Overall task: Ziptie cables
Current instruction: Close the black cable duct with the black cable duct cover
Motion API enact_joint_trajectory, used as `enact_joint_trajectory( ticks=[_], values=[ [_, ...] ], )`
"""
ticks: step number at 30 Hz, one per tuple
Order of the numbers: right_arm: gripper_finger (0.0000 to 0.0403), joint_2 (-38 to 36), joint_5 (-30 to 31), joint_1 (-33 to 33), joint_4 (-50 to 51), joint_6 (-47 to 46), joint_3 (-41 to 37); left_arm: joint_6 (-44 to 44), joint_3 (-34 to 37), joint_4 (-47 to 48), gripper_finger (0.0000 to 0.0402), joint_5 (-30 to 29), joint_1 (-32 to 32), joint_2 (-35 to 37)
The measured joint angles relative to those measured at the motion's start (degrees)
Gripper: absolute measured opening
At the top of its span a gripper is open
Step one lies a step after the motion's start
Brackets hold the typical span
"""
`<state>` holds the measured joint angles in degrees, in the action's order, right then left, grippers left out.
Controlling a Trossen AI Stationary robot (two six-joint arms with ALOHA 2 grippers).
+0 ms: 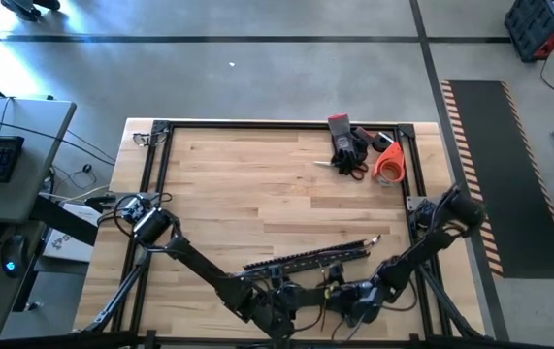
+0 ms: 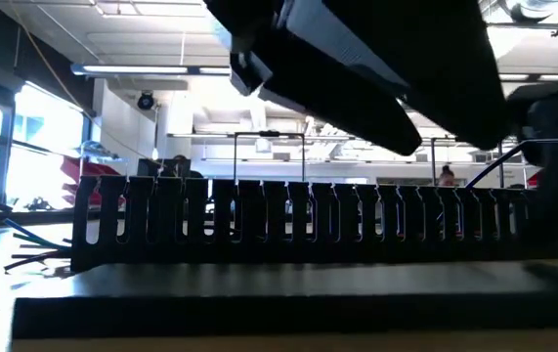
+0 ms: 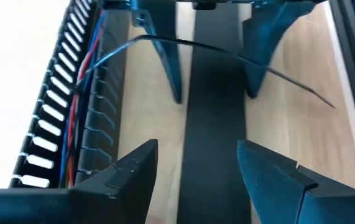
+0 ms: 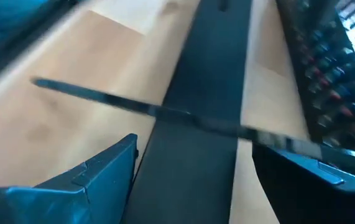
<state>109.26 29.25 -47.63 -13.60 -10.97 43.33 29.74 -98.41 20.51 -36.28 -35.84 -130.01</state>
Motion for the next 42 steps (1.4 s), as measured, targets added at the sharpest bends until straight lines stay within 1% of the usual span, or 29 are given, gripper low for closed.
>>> enact_joint_trajectory(
  ticks=[3, 6, 8, 10, 12, 14, 18, 21, 25, 31, 36, 42],
  values=[
    [0.0300, -4.29, -0.41, 1.38, 1.50, 1.34, -3.57, 1.41, 0.00, 0.51, 0.0205, -0.94, -0.06, 1.01],
    [0.0300, -9.55, -0.85, 2.80, 2.55, 1.72, -7.86, 3.06, -0.02, 1.52, 0.0205, -3.56, -0.48, 2.43],
    [0.0300, -12.21, -1.79, 3.83, 1.11, 0.59, -10.53, 4.03, -0.02, 2.48, 0.0205, -5.66, -0.95, 3.12],
    [0.0300, -13.31, -4.32, 4.50, -2.88, -0.14, -12.37, 4.74, -0.02, 3.60, 0.0205, -7.59, -1.48, 3.70],
    [0.0300, -13.11, -5.85, 4.76, -7.37, -0.58, -13.30, 5.55, -0.02, 4.64, 0.0205, -9.20, -1.91, 4.28],
    [0.0300, -11.99, -5.55, 4.72, -11.19, -1.05, -13.26, 6.21, -0.04, 5.43, 0.0205, -10.33, -2.29, 4.39],
    [0.0300, -9.19, -3.51, 5.46, -17.37, -1.49, -13.31, 8.28, -0.04, 6.90, 0.0205, -10.58, -2.72, 4.39],
    [0.0300, -6.75, -4.96, 6.71, -21.35, -1.81, -13.14, 9.93, -0.04, 8.12, 0.0205, -10.62, -3.17, 4.39],
    [0.0300, -4.68, -5.60, 8.35, -22.41, -2.05, -12.90, 12.63, -0.03, 10.47, 0.0205, -10.59, -3.31, 4.39],
    [0.0300, -4.13, -3.96, 11.92, -23.86, -2.26, -13.12, 17.66, 3.12, 12.80, 0.0205, -9.69, -3.19, 4.28],
    [0.0300, -4.75, -9.14, 13.75, -23.52, -1.16, -12.08, 23.13, 5.07, 16.28, 0.0205, -9.70, -3.18, 4.30],
    [0.0300, -5.03, -10.44, 14.35, -21.85, 1.53, -11.17, 27.20, 7.87, 17.52, 0.0205, -9.83, -3.23, 4.30]
  ],
)
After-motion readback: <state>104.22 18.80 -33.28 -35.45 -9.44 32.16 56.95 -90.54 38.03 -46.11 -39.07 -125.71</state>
